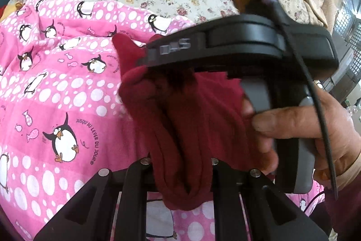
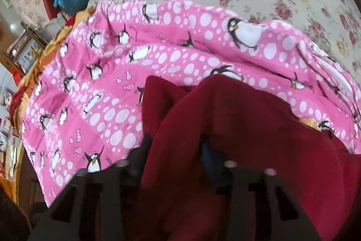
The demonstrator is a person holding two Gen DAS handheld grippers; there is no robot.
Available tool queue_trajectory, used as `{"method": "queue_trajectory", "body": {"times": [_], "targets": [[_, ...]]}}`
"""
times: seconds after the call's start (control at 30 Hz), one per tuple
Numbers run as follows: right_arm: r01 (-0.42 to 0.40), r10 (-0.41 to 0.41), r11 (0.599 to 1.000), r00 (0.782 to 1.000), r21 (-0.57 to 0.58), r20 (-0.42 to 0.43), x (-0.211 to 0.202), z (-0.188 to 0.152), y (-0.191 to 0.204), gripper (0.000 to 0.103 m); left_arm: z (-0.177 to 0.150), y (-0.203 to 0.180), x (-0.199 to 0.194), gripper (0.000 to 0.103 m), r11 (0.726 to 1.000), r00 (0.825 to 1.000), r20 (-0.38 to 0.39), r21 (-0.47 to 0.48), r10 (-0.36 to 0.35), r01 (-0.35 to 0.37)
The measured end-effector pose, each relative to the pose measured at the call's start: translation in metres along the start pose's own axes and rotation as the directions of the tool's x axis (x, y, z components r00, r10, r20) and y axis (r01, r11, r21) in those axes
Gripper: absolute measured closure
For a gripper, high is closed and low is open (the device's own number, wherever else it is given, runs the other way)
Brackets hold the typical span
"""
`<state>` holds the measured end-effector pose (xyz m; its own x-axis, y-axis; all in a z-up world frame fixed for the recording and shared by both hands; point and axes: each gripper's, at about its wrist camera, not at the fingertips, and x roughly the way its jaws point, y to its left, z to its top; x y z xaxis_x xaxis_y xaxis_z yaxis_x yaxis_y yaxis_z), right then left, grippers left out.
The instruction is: Fold small clothes
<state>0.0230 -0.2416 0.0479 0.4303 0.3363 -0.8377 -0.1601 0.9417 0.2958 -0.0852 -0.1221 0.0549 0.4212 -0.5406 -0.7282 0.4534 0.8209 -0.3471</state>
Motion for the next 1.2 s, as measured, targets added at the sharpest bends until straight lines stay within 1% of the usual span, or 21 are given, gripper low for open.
{"method": "queue_trajectory", "body": {"times": [0.07,0.17,0.23,0.33,0.4,0.5,0.6,0.67,0.7,0.73,0.77,0.8,0.83,0.87,0.93,1.0,1.03,1.07,1.13,1.17,1.2], "targets": [[-0.021,0.020,1.000,0.999,0.018,0.034,-0.013,-0.004,-0.007,0.079,0.002,-0.002,-0.005,0.098,0.999,0.999,0.012,0.002,-0.049,0.048],[-0.077,0.071,0.995,0.993,0.066,0.089,-0.039,-0.011,-0.023,0.081,0.008,-0.012,-0.015,0.099,0.988,0.988,0.028,-0.020,-0.153,0.154],[-0.128,0.113,0.986,0.983,0.103,0.144,-0.065,-0.016,-0.040,0.081,0.014,-0.025,-0.021,0.100,0.976,0.976,0.038,-0.032,-0.214,0.215],[-0.175,0.142,0.973,0.967,0.151,0.211,-0.104,-0.026,-0.066,0.082,0.021,-0.061,-0.024,0.101,0.968,0.967,0.032,0.023,-0.252,0.252],[-0.178,0.133,0.968,0.961,0.175,0.243,-0.129,-0.035,-0.084,0.082,0.025,-0.091,-0.020,0.101,0.962,0.964,0.017,0.062,-0.267,0.265],[-0.144,0.084,0.969,0.957,0.203,0.278,-0.163,-0.051,-0.111,0.083,0.026,-0.137,-0.010,0.101,0.950,0.958,-0.007,0.130,-0.285,0.284],[-0.130,0.039,0.954,0.948,0.271,0.316,-0.190,-0.073,-0.149,0.083,0.021,-0.176,0.011,0.101,0.937,0.954,-0.047,0.179,-0.297,0.301],[-0.109,-0.003,0.939,0.945,0.325,0.327,-0.199,-0.090,-0.176,0.083,0.016,-0.191,0.028,0.100,0.933,0.953,-0.082,0.192,-0.292,0.303],[-0.098,-0.026,0.928,0.945,0.359,0.325,-0.200,-0.100,-0.190,0.083,0.010,-0.199,0.038,0.099,0.932,0.953,-0.102,0.201,-0.286,0.301],[-0.075,-0.058,0.913,0.949,0.400,0.310,-0.194,-0.111,-0.205,0.083,0.006,-0.204,0.048,0.094,0.933,0.951,-0.132,0.198,-0.279,0.301],[-0.047,-0.087,0.903,0.954,0.428,0.287,-0.186,-0.117,-0.216,0.083,0.002,-0.206,0.058,0.091,0.934,0.947,-0.171,0.189,-0.272,0.303],[-0.012,-0.113,0.886,0.964,0.464,0.239,-0.171,-0.126,-0.230,0.083,-0.001,-0.207,0.063,0.087,0.937,0.943,-0.216,0.187,-0.255,0.296],[0.004,-0.118,0.874,0.972,0.486,0.203,-0.160,-0.133,-0.238,0.080,-0.001,-0.206,0.062,0.086,0.937,0.938,-0.241,0.186,-0.250,0.297],[0.017,-0.121,0.863,0.977,0.505,0.174,-0.150,-0.139,-0.245,0.078,-0.002,-0.203,0.056,0.083,0.935,0.936,-0.246,0.189,-0.252,0.301],[-0.050,-0.093,0.843,0.967,0.535,0.236,-0.155,-0.152,-0.253,0.072,-0.002,-0.196,0.032,0.074,0.924,0.936,-0.234,0.219,-0.261,0.313],[-0.087,-0.081,0.814,0.962,0.574,0.261,-0.167,-0.159,-0.259,0.056,0.002,-0.184,0.008,0.072,0.923,0.954,-0.185,0.265,-0.235,0.279],[-0.103,-0.082,0.791,0.959,0.603,0.272,-0.174,-0.163,-0.262,0.046,0.003,-0.172,-0.003,0.072,0.933,0.971,-0.137,0.280,-0.196,0.228],[-0.127,-0.077,0.776,0.953,0.617,0.293,-0.178,-0.166,-0.262,0.046,0.005,-0.166,-0.008,0.072,0.939,0.979,-0.106,0.284,-0.173,0.196],[-0.198,-0.041,0.763,0.935,0.615,0.352,-0.189,-0.173,-0.255,0.046,0.009,-0.155,-0.009,0.072,0.952,0.992,-0.041,0.279,-0.116,0.123],[-0.227,-0.026,0.762,0.925,0.607,0.379,-0.195,-0.177,-0.250,0.045,0.006,-0.153,-0.004,0.072,0.956,0.995,-0.033,0.275,-0.094,0.100],[-0.238,-0.021,0.766,0.920,0.598,0.392,-0.197,-0.179,-0.244,0.045,0.006,-0.150,0.004,0.072,0.960,0.997,-0.036,0.270,-0.072,0.079]]}}
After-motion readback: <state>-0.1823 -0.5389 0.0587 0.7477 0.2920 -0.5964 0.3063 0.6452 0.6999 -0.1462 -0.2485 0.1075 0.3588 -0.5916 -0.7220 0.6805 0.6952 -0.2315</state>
